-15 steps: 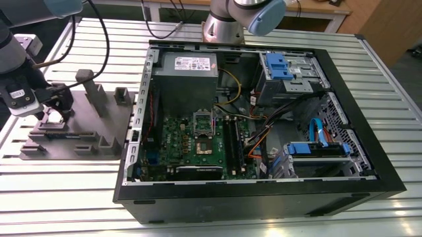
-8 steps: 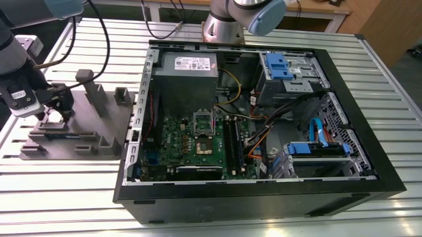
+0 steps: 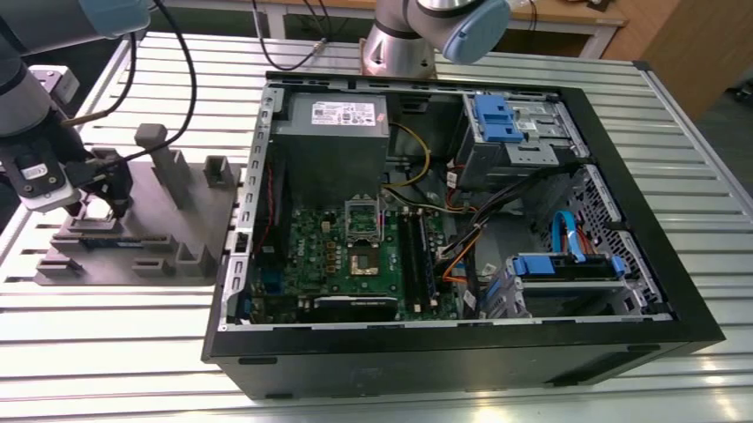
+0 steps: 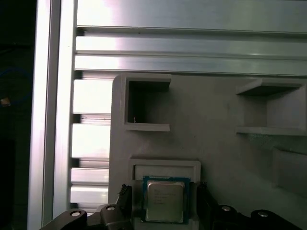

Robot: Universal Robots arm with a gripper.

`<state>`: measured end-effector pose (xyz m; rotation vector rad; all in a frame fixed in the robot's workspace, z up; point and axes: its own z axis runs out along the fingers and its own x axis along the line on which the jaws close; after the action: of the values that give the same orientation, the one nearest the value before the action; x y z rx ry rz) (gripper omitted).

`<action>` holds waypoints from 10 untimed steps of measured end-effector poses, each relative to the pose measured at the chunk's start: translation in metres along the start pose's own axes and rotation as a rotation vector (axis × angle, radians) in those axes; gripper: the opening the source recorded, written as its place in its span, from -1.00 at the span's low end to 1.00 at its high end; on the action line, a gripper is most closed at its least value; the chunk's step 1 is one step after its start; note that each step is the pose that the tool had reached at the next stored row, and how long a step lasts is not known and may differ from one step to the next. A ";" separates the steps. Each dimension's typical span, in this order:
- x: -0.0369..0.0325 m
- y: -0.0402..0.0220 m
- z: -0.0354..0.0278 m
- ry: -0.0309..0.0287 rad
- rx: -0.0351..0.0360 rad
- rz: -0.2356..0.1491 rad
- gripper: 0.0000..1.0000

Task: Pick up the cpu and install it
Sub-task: 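Pick up the cpu and move it towards the insertion slot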

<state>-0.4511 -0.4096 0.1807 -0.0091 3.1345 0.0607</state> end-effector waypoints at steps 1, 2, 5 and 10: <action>0.0000 0.0000 0.0001 -0.0001 0.0000 0.001 0.29; 0.0000 0.0000 0.0002 -0.0001 0.0000 0.001 0.29; 0.0000 0.0000 0.0003 -0.0002 0.0000 0.001 0.29; 0.0000 0.0000 0.0003 -0.0002 0.0000 0.001 0.29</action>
<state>-0.4511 -0.4095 0.1804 -0.0074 3.1343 0.0607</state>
